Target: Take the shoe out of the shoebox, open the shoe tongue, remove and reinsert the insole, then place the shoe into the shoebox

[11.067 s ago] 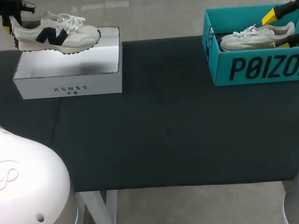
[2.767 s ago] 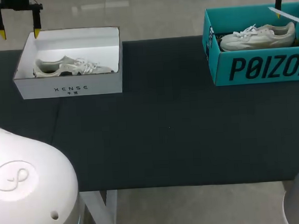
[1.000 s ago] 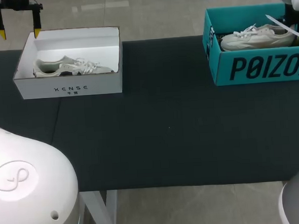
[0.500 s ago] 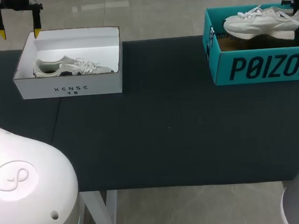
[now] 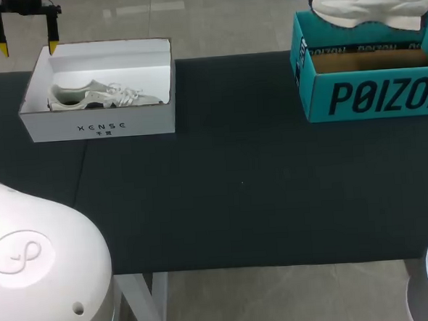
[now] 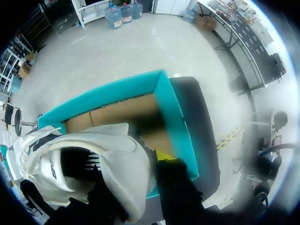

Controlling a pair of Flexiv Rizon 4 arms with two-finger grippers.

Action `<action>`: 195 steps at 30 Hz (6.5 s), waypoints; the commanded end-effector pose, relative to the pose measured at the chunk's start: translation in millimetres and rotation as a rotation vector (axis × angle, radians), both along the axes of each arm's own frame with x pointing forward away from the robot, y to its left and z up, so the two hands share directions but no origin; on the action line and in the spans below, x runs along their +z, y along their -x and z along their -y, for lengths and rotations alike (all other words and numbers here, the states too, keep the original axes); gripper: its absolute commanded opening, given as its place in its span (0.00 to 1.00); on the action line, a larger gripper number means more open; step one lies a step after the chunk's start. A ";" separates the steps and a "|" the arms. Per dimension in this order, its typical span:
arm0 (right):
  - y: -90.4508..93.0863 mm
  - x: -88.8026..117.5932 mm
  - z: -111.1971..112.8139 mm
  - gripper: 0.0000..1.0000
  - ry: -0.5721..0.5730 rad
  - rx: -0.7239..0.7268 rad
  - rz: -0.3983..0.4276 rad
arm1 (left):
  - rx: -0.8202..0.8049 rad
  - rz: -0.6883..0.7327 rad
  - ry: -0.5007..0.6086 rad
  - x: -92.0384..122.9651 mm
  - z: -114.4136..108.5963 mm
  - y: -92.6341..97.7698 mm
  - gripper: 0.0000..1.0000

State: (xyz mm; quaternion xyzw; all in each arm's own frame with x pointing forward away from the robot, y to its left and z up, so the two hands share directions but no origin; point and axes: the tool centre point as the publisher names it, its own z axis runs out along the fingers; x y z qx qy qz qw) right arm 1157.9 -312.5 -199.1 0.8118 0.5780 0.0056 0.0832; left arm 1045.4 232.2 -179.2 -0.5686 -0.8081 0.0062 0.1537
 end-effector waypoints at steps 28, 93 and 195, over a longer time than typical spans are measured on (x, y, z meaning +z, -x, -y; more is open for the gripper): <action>92.6 40.4 -35.2 0.00 0.003 -0.095 0.140 | -0.001 0.003 -0.001 0.0 -0.5 0.6 1.00; 332.3 -182.4 -386.7 0.00 0.072 0.142 0.017 | -0.001 0.003 -0.001 0.0 -0.5 0.6 1.00; 323.3 -113.5 -368.0 1.00 -0.440 1.685 0.376 | -0.001 0.003 -0.001 0.0 -0.5 0.6 1.00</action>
